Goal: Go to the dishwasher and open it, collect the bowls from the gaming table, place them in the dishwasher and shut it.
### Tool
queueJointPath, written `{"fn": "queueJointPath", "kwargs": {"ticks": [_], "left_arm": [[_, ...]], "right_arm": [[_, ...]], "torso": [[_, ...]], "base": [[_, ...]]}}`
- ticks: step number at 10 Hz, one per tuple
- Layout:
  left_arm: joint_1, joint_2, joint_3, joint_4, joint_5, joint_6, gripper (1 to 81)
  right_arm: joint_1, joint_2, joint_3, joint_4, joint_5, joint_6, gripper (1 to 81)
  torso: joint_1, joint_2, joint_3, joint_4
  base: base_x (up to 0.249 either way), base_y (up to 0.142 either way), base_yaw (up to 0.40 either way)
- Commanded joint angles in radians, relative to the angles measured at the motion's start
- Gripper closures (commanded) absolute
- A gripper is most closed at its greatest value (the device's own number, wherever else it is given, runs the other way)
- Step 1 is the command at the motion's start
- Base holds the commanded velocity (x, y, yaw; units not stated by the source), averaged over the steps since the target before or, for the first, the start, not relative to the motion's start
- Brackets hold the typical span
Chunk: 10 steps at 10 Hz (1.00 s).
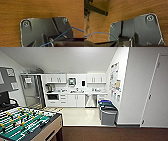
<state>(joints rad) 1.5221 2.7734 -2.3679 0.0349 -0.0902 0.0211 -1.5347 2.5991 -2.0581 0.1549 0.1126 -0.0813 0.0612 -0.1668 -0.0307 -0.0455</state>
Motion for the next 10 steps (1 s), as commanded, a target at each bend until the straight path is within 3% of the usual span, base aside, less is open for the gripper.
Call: {"fn": "queueJointPath", "kwargs": {"ticks": [1,10], "left_arm": [[-0.059,-0.014,0.01,0.013,0.043,-0.003,1.0],[-0.059,-0.003,0.007,0.013,0.043,-0.003,1.0]], "right_arm": [[0.063,-0.025,0.012,-0.011,-0.047,-0.003,1.0],[0.055,-0.003,0.007,-0.012,-0.048,-0.005,1.0]], "torso": [[0.0,0.0,0.0,0.0],[0.0,0.0,0.0,0.0]], "base": [[0.19,0.0,0.0],[0.191,0.0,0.0]]}}
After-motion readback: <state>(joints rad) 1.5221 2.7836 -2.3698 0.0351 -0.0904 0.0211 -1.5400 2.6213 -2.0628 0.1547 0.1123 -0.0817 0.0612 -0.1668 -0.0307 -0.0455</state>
